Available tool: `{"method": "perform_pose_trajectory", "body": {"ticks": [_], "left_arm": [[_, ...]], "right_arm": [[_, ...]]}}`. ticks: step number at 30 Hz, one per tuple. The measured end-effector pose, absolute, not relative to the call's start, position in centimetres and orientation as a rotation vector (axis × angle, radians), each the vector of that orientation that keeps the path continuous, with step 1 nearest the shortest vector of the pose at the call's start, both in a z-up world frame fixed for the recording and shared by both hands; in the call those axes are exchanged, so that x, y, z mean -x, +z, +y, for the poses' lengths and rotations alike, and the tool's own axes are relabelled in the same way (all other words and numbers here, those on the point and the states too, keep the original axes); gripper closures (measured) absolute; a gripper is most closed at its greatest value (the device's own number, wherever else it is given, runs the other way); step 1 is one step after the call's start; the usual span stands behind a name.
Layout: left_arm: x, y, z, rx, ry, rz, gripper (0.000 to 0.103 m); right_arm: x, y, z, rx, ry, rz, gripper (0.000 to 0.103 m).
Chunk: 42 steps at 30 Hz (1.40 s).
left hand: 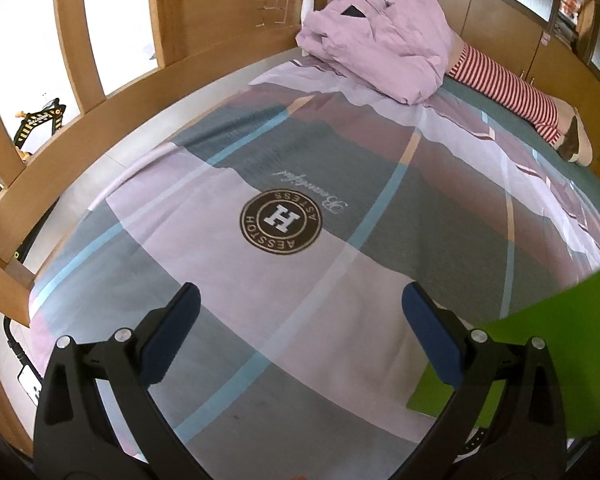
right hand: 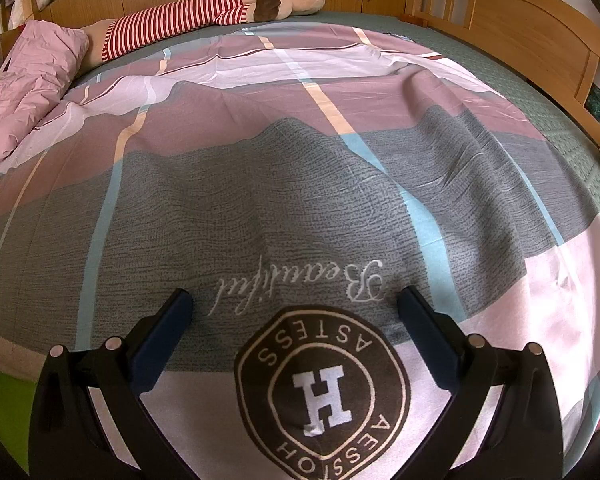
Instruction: Organize jewelry
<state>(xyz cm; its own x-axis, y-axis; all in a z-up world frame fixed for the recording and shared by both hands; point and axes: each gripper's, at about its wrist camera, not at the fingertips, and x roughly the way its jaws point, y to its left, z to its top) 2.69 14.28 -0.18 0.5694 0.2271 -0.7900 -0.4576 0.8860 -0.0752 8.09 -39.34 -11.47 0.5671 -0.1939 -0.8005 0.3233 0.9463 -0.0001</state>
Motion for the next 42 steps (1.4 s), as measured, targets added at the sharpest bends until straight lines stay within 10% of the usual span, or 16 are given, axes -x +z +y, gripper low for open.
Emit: {"method": "perform_pose_trajectory", "body": {"ticks": [42], "left_arm": [[-3.0, -0.4, 11.4, 0.222, 0.329, 0.894, 0.002]], "right_arm": [[-8.1, -11.5, -39.3, -0.153, -0.305, 0.919, 0.001]]}}
